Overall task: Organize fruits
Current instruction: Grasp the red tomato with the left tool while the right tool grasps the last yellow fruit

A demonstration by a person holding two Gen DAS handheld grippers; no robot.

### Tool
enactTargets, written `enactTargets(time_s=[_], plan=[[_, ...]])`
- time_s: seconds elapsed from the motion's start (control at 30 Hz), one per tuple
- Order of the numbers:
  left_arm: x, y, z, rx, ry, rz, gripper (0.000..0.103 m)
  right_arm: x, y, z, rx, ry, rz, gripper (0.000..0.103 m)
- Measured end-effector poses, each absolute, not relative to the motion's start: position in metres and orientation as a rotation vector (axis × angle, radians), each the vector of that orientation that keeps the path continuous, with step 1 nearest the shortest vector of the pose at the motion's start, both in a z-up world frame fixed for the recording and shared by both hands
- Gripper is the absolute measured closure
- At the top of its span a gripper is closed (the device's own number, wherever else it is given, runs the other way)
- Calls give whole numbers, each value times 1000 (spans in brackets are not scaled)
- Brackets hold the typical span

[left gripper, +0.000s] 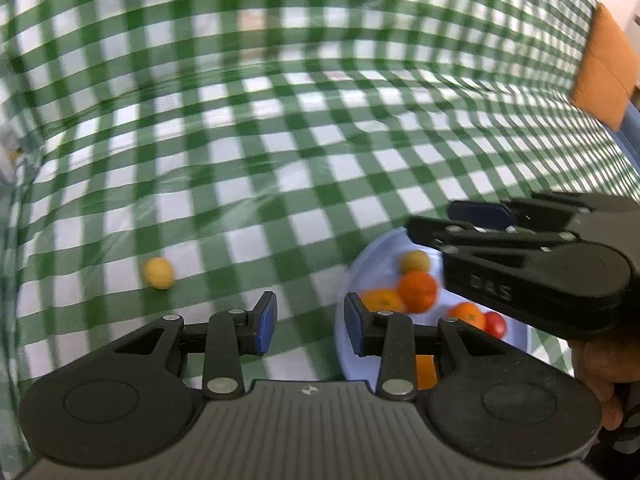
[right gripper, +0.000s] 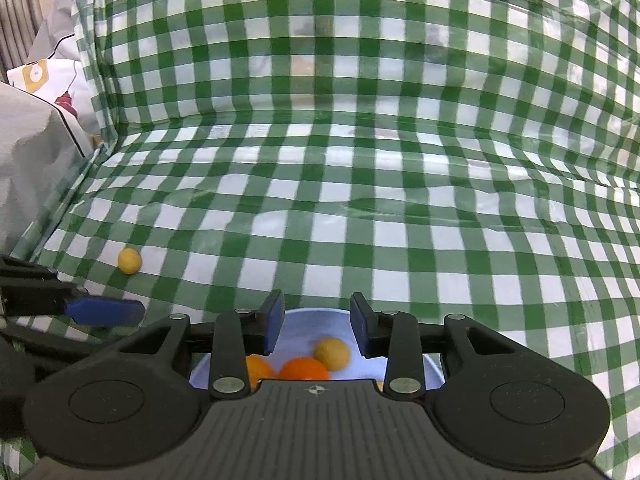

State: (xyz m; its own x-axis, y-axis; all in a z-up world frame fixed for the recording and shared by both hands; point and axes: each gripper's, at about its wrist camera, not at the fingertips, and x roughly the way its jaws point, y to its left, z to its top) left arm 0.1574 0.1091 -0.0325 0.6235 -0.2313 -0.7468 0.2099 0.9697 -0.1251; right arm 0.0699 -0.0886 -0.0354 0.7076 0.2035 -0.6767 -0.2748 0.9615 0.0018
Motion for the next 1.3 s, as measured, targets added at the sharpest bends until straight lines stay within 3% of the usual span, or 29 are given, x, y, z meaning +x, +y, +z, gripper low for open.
enactTargets(time_s=[0.33,0.6,0.63,0.67,0.7,1.3], plan=[[152,197,-60,-145,922,-67,57,75,-59,-36,-96,740,305,65],[156,203,-88,-123,980,-74,57,79,-37,-40,-96,750,336,65],[157,202,-90,-118,983,-80,59,80,-35,-40,-88,751,342,65],[156,199,-93,-115,985,-83,69,81,-32,-41,-79,752,350,65],[157,200,-93,-114,981,-89,70,81,-29,-41,-71,753,360,65],[142,260,-84,-335,895,245,71,100,55,-63,-58,788,489,65]])
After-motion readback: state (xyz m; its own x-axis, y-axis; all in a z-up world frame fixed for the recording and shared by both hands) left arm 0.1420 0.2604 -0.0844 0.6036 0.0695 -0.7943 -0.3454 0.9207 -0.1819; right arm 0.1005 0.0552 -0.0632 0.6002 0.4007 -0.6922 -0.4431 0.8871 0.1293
